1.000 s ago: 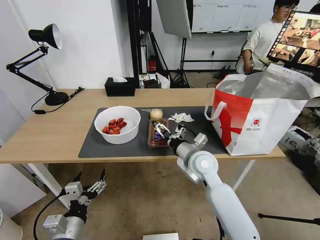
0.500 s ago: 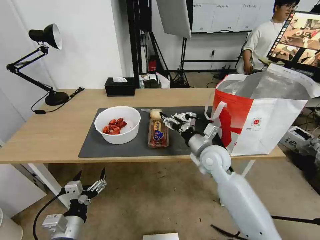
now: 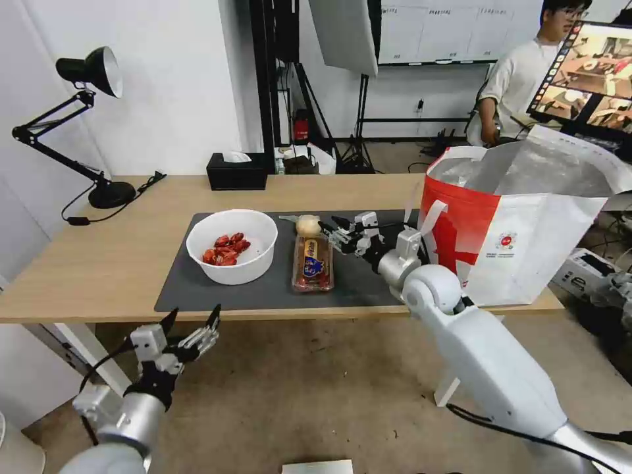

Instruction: Pick up the trash from the table and place it into the takeout bag.

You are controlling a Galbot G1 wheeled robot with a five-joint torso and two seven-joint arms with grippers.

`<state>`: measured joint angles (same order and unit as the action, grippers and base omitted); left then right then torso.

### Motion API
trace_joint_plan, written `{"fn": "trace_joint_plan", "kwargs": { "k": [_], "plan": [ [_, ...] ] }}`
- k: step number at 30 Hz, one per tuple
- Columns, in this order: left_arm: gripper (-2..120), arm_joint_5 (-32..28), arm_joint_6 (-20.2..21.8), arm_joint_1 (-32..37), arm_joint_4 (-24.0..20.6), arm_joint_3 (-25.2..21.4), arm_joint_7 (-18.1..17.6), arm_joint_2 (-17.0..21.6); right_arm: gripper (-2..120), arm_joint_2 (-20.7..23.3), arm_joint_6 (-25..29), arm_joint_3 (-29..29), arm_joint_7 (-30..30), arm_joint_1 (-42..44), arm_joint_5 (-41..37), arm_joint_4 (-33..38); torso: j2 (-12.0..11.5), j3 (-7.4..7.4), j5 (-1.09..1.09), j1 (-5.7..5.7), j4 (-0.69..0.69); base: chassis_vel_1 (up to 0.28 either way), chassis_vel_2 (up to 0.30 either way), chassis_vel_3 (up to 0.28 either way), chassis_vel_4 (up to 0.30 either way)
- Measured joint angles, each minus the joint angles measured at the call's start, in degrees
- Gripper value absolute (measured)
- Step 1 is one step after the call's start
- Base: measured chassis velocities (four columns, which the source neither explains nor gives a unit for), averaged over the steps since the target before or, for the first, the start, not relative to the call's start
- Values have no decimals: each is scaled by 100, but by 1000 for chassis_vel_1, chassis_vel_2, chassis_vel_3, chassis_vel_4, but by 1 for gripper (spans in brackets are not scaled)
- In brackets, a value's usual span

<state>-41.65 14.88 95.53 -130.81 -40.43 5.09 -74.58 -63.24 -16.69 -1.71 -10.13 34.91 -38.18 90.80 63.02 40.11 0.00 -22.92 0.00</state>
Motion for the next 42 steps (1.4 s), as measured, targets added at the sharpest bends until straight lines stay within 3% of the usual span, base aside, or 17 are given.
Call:
{"fn": "trace_joint_plan", "kwargs": {
  "k": [6, 11, 14, 20, 28, 42],
  "plan": [
    [100, -980, 324, -281, 67, 22, -233, 279, 0, -129, -90, -405, -65, -471, -30, -591, 0, 0, -1, 0, -1, 0, 0, 0, 0],
    [100, -1758, 528, -355, 51, 12, -502, 298, 0, -343, -126, -729, -140, -847, 16, -1051, 0, 0, -1, 0, 2, 0, 0, 0, 0],
    [100, -2634, 723, -460, -16, 21, -806, 320, 0, -529, -141, -1001, -229, -1134, 301, -1468, 0, 0, 0, 0, 2, 0, 0, 0, 0],
    [100, -3472, 895, -685, -16, 205, -1151, 463, 0, -590, -141, -1118, -330, -1266, 689, -1734, 0, 0, 0, 0, 0, 0, 0, 0, 0],
    [100, -3972, 857, -940, 298, 505, -1217, 644, 0, -500, -197, -1137, -387, -1303, 636, -1749, 0, 0, 0, 0, 0, 0, 0, 0, 0],
    [100, -4163, 771, -1752, 826, 1052, -1357, 919, 0, -339, -307, -1129, -364, -1268, 358, -1577, 0, 0, 0, 0, 0, 0, 0, 0, 0]
  ]
}}
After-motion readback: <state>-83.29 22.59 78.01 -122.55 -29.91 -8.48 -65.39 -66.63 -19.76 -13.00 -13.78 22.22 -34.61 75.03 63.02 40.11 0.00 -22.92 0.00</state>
